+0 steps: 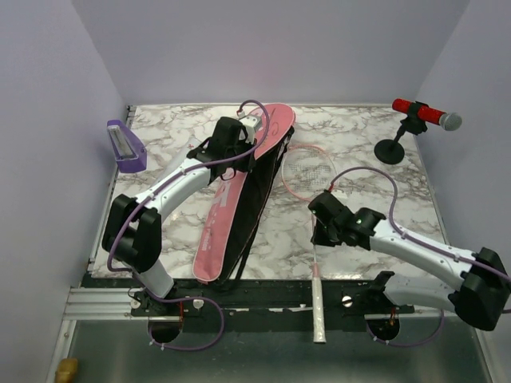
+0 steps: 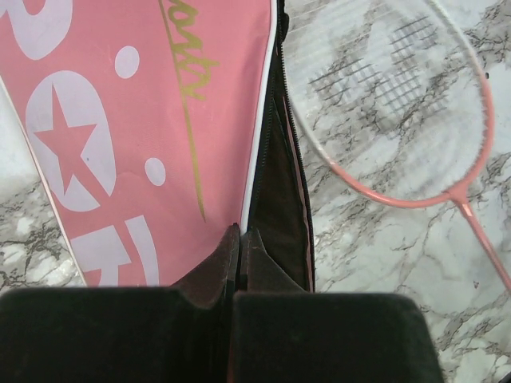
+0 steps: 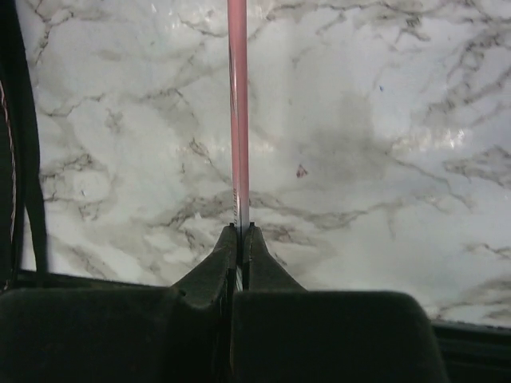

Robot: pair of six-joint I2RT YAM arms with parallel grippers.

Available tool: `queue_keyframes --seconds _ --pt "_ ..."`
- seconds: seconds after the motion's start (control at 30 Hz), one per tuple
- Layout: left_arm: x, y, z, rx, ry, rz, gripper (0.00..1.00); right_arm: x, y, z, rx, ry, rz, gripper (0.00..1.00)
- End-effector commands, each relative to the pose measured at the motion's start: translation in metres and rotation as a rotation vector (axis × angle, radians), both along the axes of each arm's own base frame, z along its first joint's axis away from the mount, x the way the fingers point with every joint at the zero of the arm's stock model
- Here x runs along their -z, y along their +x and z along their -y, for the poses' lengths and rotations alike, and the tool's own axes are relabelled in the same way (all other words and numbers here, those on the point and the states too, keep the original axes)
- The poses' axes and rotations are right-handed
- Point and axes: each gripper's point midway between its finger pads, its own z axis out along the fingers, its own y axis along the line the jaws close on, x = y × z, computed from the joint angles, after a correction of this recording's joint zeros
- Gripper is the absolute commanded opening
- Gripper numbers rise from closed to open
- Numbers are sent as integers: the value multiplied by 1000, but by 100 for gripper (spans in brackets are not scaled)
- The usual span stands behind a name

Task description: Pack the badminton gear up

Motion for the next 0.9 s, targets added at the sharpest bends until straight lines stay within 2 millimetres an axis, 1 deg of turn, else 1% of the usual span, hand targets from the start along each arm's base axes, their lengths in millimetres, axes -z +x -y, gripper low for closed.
queue_keyframes --seconds 0.0,0.1,0.2,0.23,0.33,0.5,0.6,0.73,0.87 --pt "-15 18 -2 -43 -7 51 0 -12 -31 23 62 -21 -38 0" --pt "-13 19 -2 -46 0 52 0 -27 -40 19 19 -3 -36 0" --pt "-11 21 -3 -51 8 52 0 -41 -49 6 -48 12 -26 0" --pt "-11 22 -3 -54 11 52 0 -44 -52 6 -65 -9 -18 0" --pt "-10 27 -3 -63 19 49 0 -52 -56 3 -106 -37 -4 0" --pt "-9 35 0 -66 20 44 0 -65 -59 -18 -195 -58 24 0" --pt "-7 36 2 -62 18 32 0 -63 -63 -32 -248 -115 27 0" --pt "-7 37 4 -59 12 24 0 -56 -68 -50 -299 -167 25 0" --pt "-8 35 4 -55 4 22 0 -51 -65 -65 -328 -173 32 0"
